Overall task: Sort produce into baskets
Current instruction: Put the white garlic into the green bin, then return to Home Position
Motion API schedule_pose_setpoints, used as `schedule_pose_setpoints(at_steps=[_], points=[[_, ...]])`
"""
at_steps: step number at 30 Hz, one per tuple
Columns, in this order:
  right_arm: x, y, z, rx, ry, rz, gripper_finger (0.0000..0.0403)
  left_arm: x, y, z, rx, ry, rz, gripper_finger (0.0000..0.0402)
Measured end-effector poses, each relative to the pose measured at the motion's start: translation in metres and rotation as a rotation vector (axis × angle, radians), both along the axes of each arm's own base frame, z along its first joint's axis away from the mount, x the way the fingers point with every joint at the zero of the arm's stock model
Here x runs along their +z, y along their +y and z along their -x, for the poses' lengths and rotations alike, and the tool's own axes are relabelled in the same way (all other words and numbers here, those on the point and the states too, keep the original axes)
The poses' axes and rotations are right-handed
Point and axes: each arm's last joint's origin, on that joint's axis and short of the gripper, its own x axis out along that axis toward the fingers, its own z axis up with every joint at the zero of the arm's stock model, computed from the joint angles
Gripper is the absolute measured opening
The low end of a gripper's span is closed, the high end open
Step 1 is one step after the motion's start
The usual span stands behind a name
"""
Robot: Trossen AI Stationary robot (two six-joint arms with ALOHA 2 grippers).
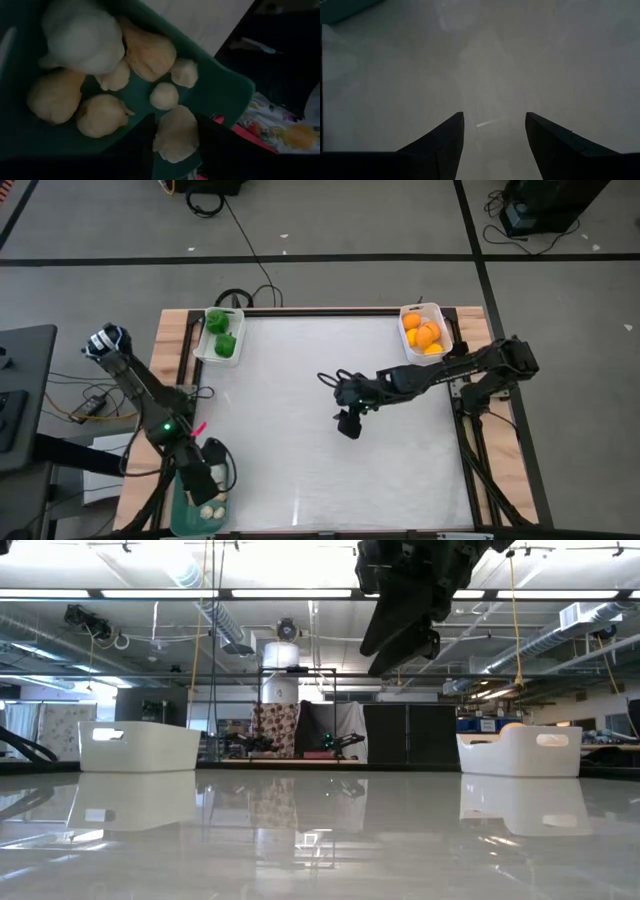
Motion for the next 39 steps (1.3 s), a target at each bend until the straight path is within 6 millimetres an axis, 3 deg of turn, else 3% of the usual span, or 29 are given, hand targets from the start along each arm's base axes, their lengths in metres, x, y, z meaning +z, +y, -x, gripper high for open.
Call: schedule_pose_setpoints(at_steps=[5,15,19,25,32,39], points=[[0.0,-0.004,0.0,0.01,0.005,-0.036,0.0222,-0.009,0.002,0.004,0.003,0.024,-0.017,0.0145],[0.0,-0.011,-0.001,0.029,0.014,-0.094,0.0222,-0.016,0.004,0.005,0.006,0.043,-0.032,0.0227],[0.002,-0.015,0.0,0.021,0.006,-0.101,0.0222,-0.016,0.003,0.005,-0.002,0.031,-0.024,0.0238],[0.032,-0.025,0.008,-0.002,-0.114,-0.126,0.0222,-0.01,-0.001,-0.003,0.019,-0.038,0.058,0.0222],[0.073,-0.041,0.026,-0.032,-0.277,-0.123,0.0192,0.028,0.012,-0.032,0.062,-0.215,0.121,0.0191],[0.107,-0.05,0.05,-0.043,-0.426,-0.086,0.0095,0.065,0.053,-0.066,0.059,-0.547,-0.094,0.0164]])
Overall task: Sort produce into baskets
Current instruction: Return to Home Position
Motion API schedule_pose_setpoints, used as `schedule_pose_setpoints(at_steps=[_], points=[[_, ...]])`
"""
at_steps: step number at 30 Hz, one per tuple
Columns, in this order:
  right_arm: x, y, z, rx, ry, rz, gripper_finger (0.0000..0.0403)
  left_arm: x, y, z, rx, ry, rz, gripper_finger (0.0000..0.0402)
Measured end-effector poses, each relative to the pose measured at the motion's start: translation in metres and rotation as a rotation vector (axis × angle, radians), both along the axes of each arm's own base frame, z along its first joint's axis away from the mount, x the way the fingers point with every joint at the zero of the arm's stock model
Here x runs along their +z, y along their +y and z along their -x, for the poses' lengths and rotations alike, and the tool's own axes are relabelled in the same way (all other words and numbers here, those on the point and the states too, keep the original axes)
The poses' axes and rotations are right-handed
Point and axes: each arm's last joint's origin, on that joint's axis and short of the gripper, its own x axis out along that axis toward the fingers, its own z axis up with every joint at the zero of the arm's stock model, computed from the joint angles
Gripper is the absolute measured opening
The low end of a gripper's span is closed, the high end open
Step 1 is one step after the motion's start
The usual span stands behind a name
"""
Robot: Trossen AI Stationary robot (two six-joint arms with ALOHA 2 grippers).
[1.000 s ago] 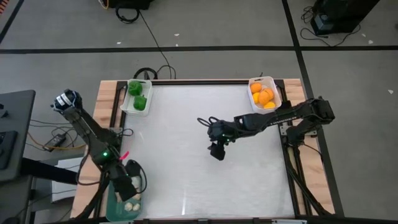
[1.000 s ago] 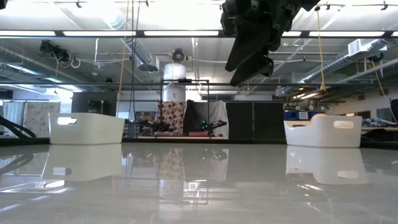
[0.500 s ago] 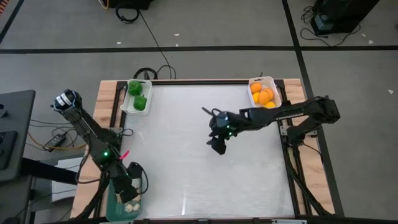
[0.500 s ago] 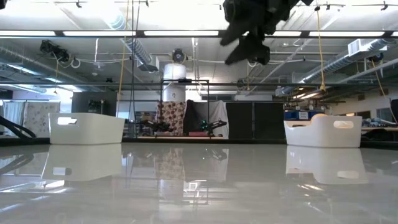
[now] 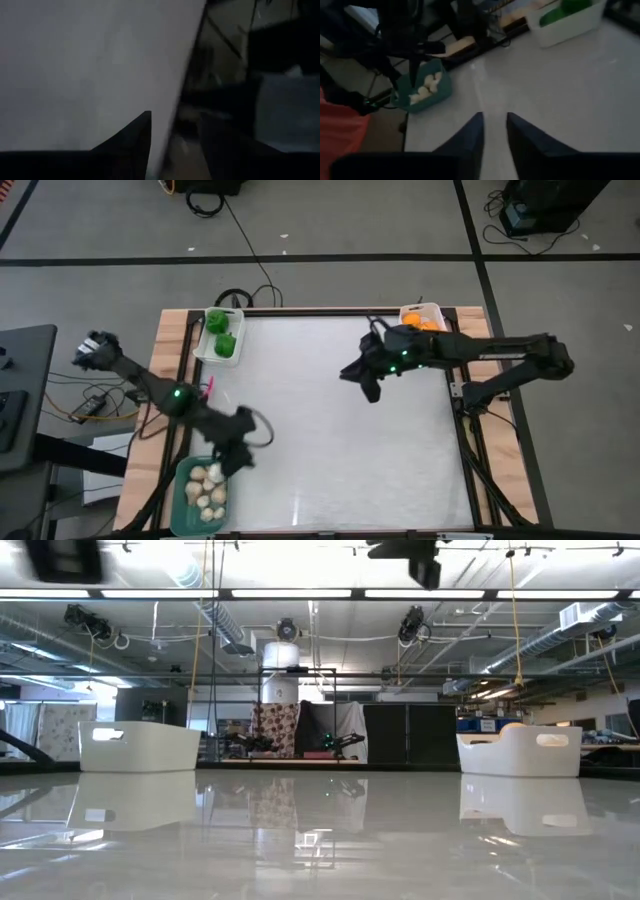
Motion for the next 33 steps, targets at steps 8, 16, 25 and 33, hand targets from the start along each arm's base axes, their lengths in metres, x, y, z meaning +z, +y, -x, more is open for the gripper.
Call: schedule_pose_setpoints(at_steps=[8,16,25,33], points=[[0.009,-0.007,0.02,-0.046,0.025,0.073,0.0016,0.026,0.066,-0.041,0.122,-0.425,-0.435,0.0157],[0.049,-0.002,0.058,-0.001,-0.195,0.215,0.0008,0.055,0.121,-0.043,0.292,-0.655,-0.624,0.0139],[0.066,0.007,0.141,0.069,-0.433,0.408,0.0003,0.067,0.144,-0.008,0.303,-0.641,-0.792,0.007],[0.018,0.009,0.17,0.017,-0.633,0.348,0.0002,0.075,0.146,-0.003,0.289,-0.702,-0.864,0.0006]])
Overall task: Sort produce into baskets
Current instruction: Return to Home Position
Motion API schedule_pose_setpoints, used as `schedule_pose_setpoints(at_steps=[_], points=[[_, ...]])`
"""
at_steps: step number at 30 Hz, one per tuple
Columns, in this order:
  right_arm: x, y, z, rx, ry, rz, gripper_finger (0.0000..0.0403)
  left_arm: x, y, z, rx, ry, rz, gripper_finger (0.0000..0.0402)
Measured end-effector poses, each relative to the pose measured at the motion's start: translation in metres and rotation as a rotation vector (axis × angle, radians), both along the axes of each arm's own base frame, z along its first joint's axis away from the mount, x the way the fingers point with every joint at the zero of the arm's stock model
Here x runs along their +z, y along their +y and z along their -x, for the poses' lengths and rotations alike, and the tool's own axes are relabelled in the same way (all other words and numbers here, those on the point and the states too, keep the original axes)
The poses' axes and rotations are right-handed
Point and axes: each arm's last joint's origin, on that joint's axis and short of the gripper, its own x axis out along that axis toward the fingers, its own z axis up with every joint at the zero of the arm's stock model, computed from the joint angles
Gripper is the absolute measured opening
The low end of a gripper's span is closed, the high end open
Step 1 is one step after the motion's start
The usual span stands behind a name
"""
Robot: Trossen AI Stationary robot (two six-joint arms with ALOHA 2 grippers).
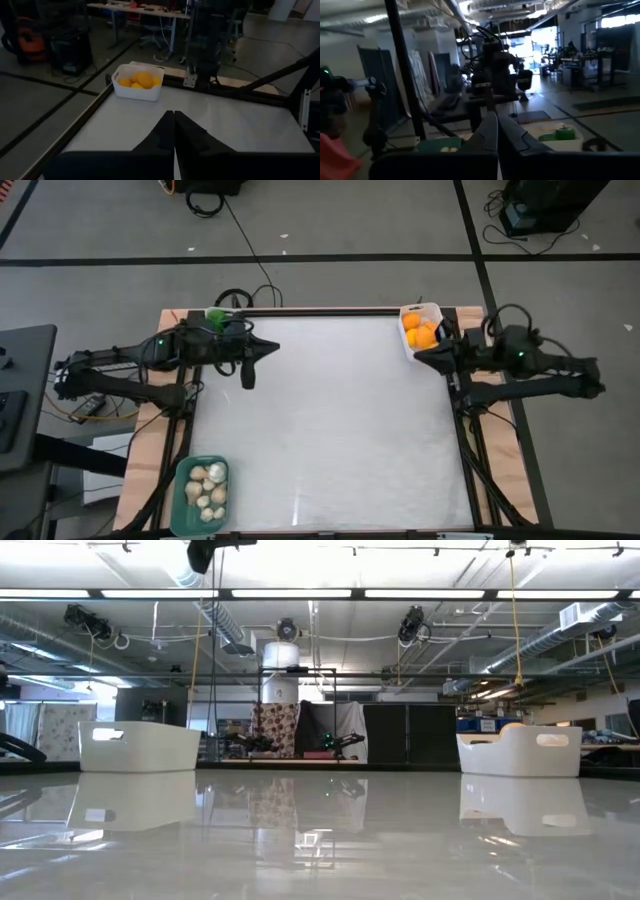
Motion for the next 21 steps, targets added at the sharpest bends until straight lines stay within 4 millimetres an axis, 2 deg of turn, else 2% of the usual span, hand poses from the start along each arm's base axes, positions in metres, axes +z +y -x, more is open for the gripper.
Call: schedule_pose_setpoints(at_steps=[4,8,13,18,21], points=[[-0.029,-0.001,0.0,-0.012,-0.012,-0.02,0.0002,-0.013,0.0,-0.003,-0.022,-0.035,-0.008,0.0011],[-0.049,-0.002,0.0,-0.056,0.004,-0.004,0.0002,-0.037,0.003,0.002,-0.003,-0.083,0.033,0.0011],[-0.063,-0.002,0.006,-0.075,0.0,-0.004,0.0002,-0.064,0.005,0.021,0.003,-0.102,0.069,0.0005],[-0.089,-0.003,0.013,-0.121,0.003,0.045,0.0002,-0.082,0.001,0.043,-0.004,-0.163,0.051,0.0006],[-0.099,-0.002,0.017,-0.102,-0.069,0.05,0.0002,-0.092,-0.001,0.055,-0.002,-0.231,0.061,0.0006]])
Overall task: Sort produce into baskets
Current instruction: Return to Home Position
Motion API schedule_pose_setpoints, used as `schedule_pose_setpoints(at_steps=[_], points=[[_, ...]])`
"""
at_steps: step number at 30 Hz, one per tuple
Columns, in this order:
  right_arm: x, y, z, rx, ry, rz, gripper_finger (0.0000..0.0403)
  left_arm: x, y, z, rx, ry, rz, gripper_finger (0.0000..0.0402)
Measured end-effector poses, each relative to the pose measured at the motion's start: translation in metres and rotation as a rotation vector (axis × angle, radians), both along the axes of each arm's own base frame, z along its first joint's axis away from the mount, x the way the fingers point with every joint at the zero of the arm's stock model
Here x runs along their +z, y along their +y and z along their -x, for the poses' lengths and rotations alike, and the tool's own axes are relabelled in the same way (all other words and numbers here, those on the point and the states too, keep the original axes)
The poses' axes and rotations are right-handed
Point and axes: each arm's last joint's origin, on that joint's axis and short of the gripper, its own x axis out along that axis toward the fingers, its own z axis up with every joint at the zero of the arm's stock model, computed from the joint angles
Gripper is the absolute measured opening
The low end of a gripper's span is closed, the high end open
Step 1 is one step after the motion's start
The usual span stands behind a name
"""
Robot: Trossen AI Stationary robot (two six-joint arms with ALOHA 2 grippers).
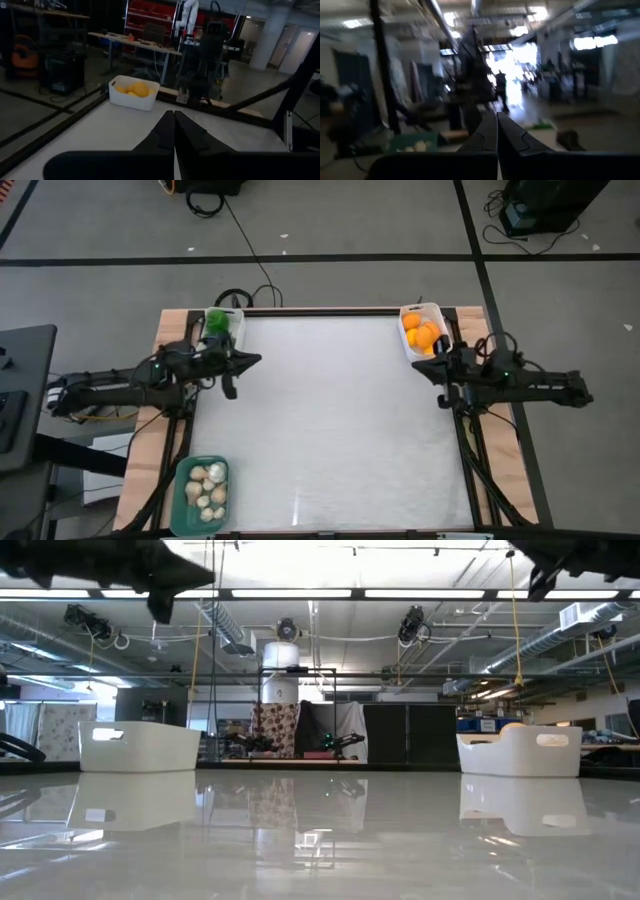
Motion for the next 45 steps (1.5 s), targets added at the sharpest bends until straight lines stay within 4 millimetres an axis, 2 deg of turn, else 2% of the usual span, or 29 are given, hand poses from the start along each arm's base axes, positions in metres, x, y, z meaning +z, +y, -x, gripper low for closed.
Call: schedule_pose_setpoints(at_steps=[5,18,24,30,38,42,45], points=[[-0.01,0.003,0.003,0.089,-0.031,0.007,0.0002,-0.019,-0.003,0.015,-0.004,0.0,0.004,0.0006],[-0.059,0.002,-0.007,0.115,-0.005,-0.099,0.0002,-0.026,-0.005,0.027,0.005,0.037,-0.074,0.0007],[-0.058,0.002,-0.006,0.11,-0.024,-0.092,0.0002,-0.03,-0.006,0.036,0.029,0.094,-0.134,0.0007],[-0.057,0.0,-0.004,0.096,-0.043,-0.095,0.0008,-0.024,-0.009,0.053,0.013,0.011,-0.135,0.0007],[-0.056,-0.003,-0.002,0.075,-0.062,-0.118,0.0013,-0.029,-0.014,0.078,0.016,-0.026,-0.084,0.0004],[-0.056,-0.005,-0.002,0.064,-0.064,-0.149,0.0009,-0.034,-0.013,0.073,0.019,-0.062,-0.086,0.0003],[-0.056,-0.006,-0.002,0.058,-0.063,-0.147,0.0011,-0.055,-0.01,0.059,0.02,-0.162,-0.045,0.0003]])
